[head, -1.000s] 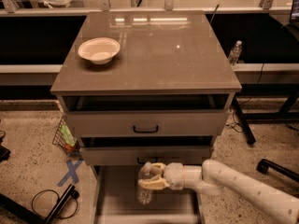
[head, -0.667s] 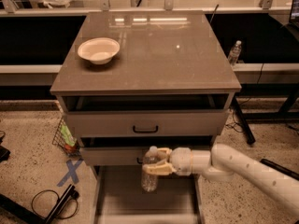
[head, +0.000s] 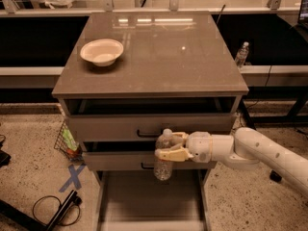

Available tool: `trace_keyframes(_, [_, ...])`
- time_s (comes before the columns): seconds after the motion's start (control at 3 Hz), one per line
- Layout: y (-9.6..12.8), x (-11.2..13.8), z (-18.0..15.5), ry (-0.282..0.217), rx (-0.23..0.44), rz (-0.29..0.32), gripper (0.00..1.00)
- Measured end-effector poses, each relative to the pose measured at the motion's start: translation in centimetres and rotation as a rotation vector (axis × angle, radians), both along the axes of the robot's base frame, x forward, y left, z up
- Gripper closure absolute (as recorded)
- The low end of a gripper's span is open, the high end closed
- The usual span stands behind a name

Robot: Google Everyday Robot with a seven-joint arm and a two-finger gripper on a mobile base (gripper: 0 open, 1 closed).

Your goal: Pick water bottle from bottom drawer and place on counter

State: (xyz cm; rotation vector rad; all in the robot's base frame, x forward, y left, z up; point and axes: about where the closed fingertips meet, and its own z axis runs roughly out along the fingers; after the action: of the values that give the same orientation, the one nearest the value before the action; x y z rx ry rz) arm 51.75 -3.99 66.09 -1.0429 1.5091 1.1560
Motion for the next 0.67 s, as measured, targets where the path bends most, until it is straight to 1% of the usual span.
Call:
trace_keyframes(0.33, [0.9, -0.8, 5.7, -0.021, 0.039, 0.018, 1.0])
trace_keyframes(0.67, [1.9, -1.8, 12.5, -0.05, 0.032, 0.01, 1.0])
